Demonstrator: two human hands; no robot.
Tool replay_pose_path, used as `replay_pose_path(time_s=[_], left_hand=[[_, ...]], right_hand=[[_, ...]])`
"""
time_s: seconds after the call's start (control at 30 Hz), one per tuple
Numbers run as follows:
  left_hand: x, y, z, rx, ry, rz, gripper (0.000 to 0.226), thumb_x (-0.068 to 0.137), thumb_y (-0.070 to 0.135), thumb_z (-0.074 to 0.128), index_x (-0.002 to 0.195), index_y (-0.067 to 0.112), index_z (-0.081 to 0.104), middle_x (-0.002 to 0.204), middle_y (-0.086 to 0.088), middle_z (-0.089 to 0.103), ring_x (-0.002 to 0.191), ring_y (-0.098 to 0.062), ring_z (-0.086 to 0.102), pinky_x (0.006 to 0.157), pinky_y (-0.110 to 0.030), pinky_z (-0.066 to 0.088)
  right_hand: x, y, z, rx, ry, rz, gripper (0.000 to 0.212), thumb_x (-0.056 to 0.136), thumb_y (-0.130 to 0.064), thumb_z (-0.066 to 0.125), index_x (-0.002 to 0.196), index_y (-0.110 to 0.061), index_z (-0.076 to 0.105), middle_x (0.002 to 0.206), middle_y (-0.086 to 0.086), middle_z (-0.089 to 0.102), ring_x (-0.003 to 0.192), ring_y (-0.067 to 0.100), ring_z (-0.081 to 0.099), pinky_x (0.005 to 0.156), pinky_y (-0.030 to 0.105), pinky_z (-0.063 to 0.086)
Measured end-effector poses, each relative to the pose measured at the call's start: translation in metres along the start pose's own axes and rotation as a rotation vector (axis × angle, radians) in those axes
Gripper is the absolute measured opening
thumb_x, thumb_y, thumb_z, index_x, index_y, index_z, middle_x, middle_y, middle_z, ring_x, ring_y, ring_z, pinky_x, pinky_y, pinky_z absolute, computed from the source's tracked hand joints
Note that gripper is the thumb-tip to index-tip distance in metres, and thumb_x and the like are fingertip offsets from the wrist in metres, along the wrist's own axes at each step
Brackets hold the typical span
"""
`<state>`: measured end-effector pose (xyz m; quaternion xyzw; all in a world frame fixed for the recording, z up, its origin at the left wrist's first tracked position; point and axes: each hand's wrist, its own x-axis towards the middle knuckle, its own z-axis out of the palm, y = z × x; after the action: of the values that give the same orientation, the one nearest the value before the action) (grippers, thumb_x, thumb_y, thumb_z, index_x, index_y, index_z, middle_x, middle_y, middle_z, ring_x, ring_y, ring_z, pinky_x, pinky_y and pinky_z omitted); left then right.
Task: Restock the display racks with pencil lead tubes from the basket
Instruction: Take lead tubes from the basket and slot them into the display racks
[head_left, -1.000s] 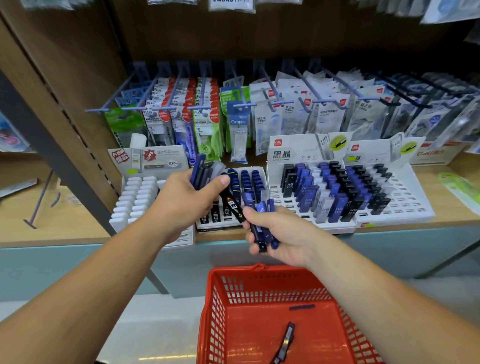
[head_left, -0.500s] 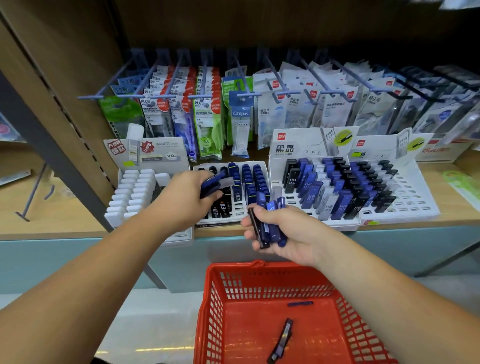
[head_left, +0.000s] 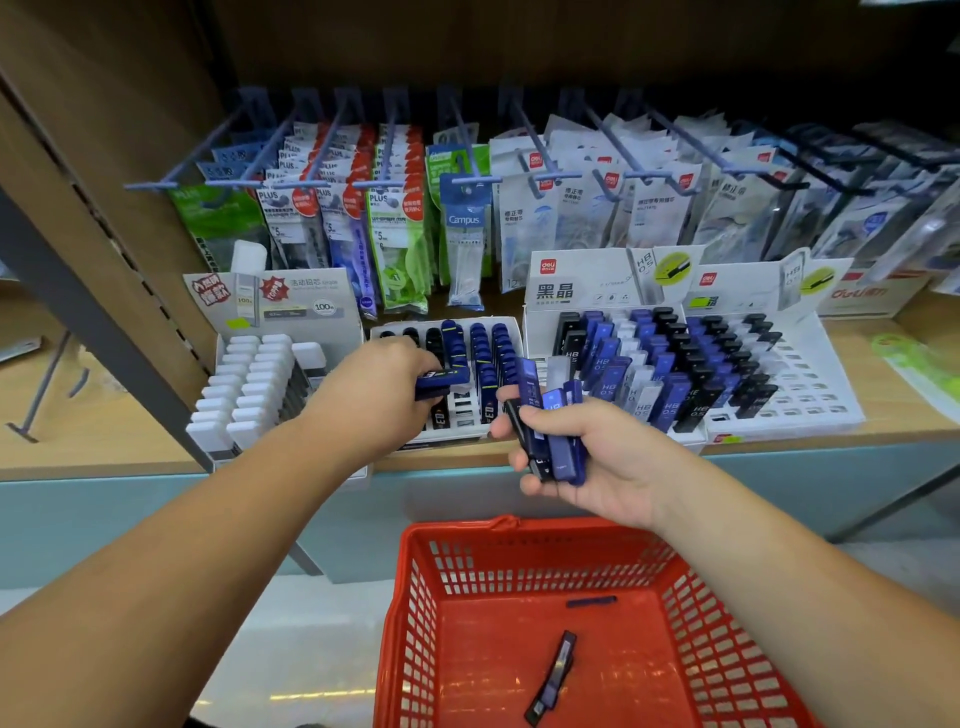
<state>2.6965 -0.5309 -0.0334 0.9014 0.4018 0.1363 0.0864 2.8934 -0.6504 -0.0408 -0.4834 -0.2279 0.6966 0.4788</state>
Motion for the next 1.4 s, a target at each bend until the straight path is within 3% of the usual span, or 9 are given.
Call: replay_pose_path(time_s=[0.2,0.3,0.5,0.63,0.8,1.0,1.07,1.27,1.4], left_hand=[[-0.006,0.029,-0.005,-0.464,0.187,-0.225,0.031,0.097,0.036,0.069,0.076,0.015,0.059,0.058,0.005,0.046,0.052,-0.013,0.042,0.051,-0.028,0.034],[-0.008,0.053,-0.001,-0.945,0.037,-0.399,0.046,0.100,0.047,0.062,0.077,0.008,0.054,0.052,-0.008,0.047,0.045,-0.023,0.047,0.041,-0.027,0.032],[-0.001,0.068,0.011,-1.210,-0.103,-0.417,0.051,0.096,0.047,0.070,0.102,-0.002,0.060,0.060,-0.004,0.035,0.050,-0.019,0.028,0.053,-0.038,0.019],[0.000,0.078,0.013,-1.165,-0.108,-0.345,0.039,0.091,0.045,0.076,0.070,0.018,0.056,0.056,-0.007,0.031,0.047,-0.017,0.025,0.050,-0.034,0.019],[0.005,0.080,0.016,-0.867,-0.007,-0.128,0.041,0.088,0.030,0.081,0.081,-0.007,0.066,0.062,-0.011,0.051,0.055,-0.007,0.044,0.053,-0.016,0.040],[0.002,0.083,0.018,-0.940,-0.299,-0.057,0.028,0.078,0.036,0.086,0.077,0.010,0.077,0.074,-0.001,0.071,0.069,-0.008,0.055,0.069,-0.030,0.057],[0.003,0.078,0.018,-0.894,-0.392,-0.014,0.048,0.071,0.044,0.091,0.090,0.002,0.077,0.082,-0.015,0.072,0.078,-0.013,0.058,0.077,-0.039,0.053],[0.002,0.080,0.011,-0.866,-0.484,0.024,0.018,0.081,0.016,0.087,0.098,0.014,0.081,0.094,-0.003,0.081,0.086,-0.010,0.072,0.089,-0.035,0.061],[0.001,0.076,0.008,-0.900,-0.502,0.010,0.010,0.084,0.013,0.085,0.082,0.014,0.075,0.076,-0.003,0.073,0.064,-0.012,0.062,0.059,-0.026,0.053]], right_hand=[[-0.012,-0.003,-0.011,-0.045,-0.076,-0.021,0.024,0.104,-0.005,0.050,0.122,-0.004,0.065,0.122,0.014,0.073,0.086,0.026,0.072,0.068,0.042,0.061],[-0.019,-0.003,-0.014,-0.067,-0.100,-0.029,0.027,0.104,-0.014,0.052,0.129,-0.016,0.063,0.121,0.013,0.074,0.090,0.030,0.074,0.062,0.042,0.061],[-0.030,-0.005,-0.027,-0.162,-0.143,-0.015,0.037,0.098,-0.017,0.058,0.134,-0.009,0.057,0.104,0.017,0.073,0.075,0.029,0.070,0.054,0.039,0.059],[-0.039,-0.009,-0.035,-0.234,-0.243,0.106,0.038,0.099,-0.022,0.058,0.134,-0.008,0.056,0.096,0.016,0.068,0.074,0.030,0.066,0.069,0.056,0.062],[-0.039,-0.004,-0.044,-0.288,-0.407,0.219,0.024,0.103,-0.020,0.059,0.125,-0.012,0.061,0.087,0.013,0.059,0.061,0.023,0.054,0.090,0.067,0.053],[-0.034,0.003,-0.040,-0.414,-0.354,0.255,0.018,0.098,-0.005,0.054,0.114,-0.014,0.057,0.073,0.005,0.049,0.050,0.013,0.043,0.043,0.023,0.039],[-0.033,0.004,-0.040,-0.419,-0.378,0.294,0.019,0.099,-0.003,0.054,0.113,-0.015,0.057,0.071,0.004,0.047,0.049,0.012,0.045,0.041,0.019,0.035],[-0.034,0.003,-0.041,-0.412,-0.393,0.330,0.030,0.095,-0.003,0.064,0.123,-0.011,0.059,0.067,0.004,0.050,0.056,0.015,0.054,0.037,0.018,0.035],[-0.034,0.000,-0.041,-0.437,-0.368,0.257,0.033,0.088,-0.008,0.071,0.119,-0.011,0.060,0.069,0.003,0.055,0.053,0.013,0.051,0.041,0.023,0.042]])
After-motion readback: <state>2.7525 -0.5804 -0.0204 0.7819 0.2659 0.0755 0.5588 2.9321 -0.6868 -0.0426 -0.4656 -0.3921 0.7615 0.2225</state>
